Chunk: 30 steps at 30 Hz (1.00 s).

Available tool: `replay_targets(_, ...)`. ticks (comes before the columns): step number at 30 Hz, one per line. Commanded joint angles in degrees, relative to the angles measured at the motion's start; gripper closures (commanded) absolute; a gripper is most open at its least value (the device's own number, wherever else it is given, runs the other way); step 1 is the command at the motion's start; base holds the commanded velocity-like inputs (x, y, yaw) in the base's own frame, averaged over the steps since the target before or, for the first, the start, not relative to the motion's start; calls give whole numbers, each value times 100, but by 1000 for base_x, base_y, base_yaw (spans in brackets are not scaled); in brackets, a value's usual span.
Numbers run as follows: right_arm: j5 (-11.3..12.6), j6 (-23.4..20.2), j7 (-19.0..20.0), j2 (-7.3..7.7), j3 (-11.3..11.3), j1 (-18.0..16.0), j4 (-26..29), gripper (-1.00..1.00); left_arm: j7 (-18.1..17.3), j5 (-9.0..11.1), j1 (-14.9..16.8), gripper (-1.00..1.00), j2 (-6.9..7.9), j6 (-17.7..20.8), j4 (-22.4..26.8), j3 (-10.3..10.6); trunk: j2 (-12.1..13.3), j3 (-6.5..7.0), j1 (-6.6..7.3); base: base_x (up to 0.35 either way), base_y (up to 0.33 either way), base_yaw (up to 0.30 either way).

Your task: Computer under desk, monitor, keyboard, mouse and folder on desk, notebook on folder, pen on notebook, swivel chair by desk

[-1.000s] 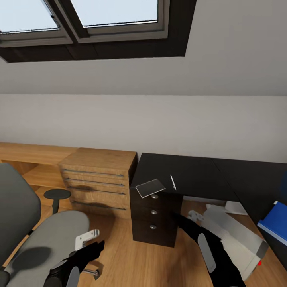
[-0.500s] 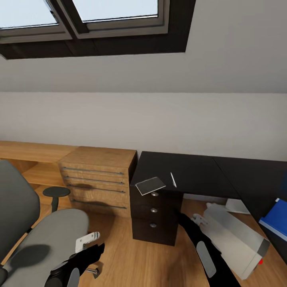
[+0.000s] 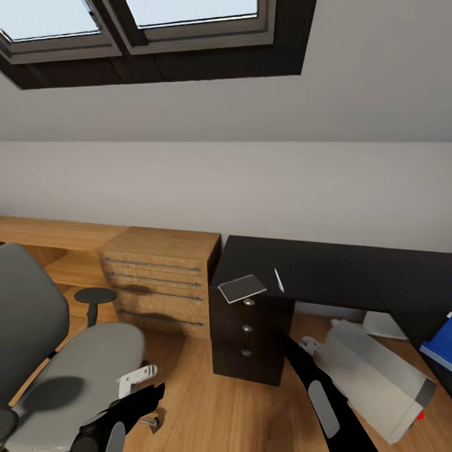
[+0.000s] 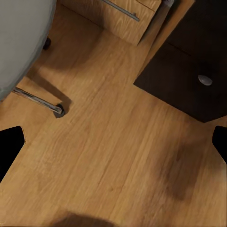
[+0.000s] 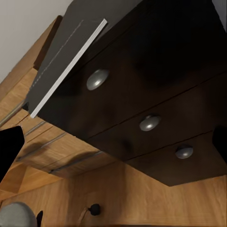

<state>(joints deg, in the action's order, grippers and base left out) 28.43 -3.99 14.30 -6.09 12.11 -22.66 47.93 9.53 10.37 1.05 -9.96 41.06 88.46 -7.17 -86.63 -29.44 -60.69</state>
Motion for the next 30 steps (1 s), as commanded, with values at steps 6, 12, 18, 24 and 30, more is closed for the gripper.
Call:
replay_targets(6, 58, -41, 45, 1, 28, -2, 6, -100, 40, 62, 4, -100, -4, 24, 5, -4, -246, -114, -132, 0, 0, 272)
replay_targets(12, 58, -48, 50, -6, 28, -2, 0, -100, 40, 62, 3, -100, -4, 24, 5, 1, -486, -222, -264, 0, 0, 220)
replay_targets(18, 60, -45, 52, -7, 28, -3, -48, -100, 40, 62, 3, -100, -4, 24, 5, 4, -727, -330, -396, 0, 0, 40)
replay_targets(24, 71, -40, 57, -11, 33, -5, -266, -100, 40, 65, 4, -100, -4, 26, 5, 5, -968, -438, -528, 0, 0, 5)
replay_targets(30, 1636, -1250, 411, 38, 12, -25, -366, -100, 40, 71, 0, -100, -4, 33, 5, 5, -1208, -545, -659, 0, 0, 0)
